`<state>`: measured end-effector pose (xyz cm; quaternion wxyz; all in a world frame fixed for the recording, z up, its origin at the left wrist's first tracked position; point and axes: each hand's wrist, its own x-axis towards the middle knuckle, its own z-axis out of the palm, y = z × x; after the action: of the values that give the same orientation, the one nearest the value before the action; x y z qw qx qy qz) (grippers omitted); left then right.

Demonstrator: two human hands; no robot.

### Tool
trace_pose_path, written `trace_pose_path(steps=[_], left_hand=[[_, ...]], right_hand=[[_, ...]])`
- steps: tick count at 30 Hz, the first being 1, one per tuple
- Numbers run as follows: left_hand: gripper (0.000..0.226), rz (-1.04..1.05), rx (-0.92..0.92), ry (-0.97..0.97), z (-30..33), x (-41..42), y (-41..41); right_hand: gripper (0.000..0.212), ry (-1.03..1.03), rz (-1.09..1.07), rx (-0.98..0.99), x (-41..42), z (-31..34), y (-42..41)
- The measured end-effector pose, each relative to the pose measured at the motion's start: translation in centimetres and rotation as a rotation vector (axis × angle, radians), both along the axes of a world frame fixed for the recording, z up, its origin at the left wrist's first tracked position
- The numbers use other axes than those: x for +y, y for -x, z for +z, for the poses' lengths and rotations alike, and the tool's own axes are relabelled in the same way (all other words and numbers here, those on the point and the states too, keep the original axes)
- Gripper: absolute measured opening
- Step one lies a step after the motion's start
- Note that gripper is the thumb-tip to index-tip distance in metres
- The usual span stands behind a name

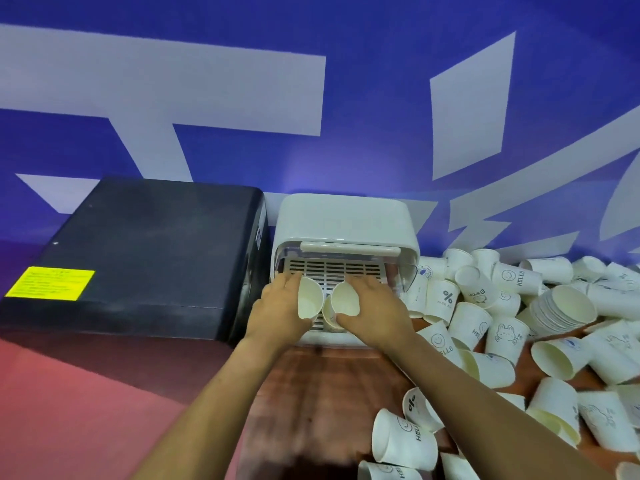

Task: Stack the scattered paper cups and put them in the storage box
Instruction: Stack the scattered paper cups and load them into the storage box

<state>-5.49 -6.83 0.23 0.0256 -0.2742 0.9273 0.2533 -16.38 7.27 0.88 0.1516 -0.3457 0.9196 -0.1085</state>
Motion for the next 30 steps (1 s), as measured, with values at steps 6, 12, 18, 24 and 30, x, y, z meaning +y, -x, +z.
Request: trace_pose_path(steps=[6,12,18,24,30], left_hand=[[0.082,0.028,-0.075,0.025,-1.6,-0.2,1.1],[0.082,0.008,-0.179,0.061,-3.0,0.0,1.3],[0.092,0.002,-0.248,-0.049,-4.0,-0.2,1.1],[0.084,-0.025,-0.16,-0.074,-3.0,0.3,0.1],[0.057,-0.162,-0.098,0.117,-0.1,2.2,-2.7]], right_hand=[[0.073,0.035,-0.013,-0.046,-1.1,-1.8,0.8],[0.072,0.027,-0.026,-0.053,-1.2,-3.4,0.4],[0.078,0.005,0.005,-0.118,-0.6,-4.2,0.6],[0.065,0.098,0.038,-0.104,0.8,-3.6,0.7],[0.037,0.117,0.004,-0.073,4.0,-1.6,-0.8]])
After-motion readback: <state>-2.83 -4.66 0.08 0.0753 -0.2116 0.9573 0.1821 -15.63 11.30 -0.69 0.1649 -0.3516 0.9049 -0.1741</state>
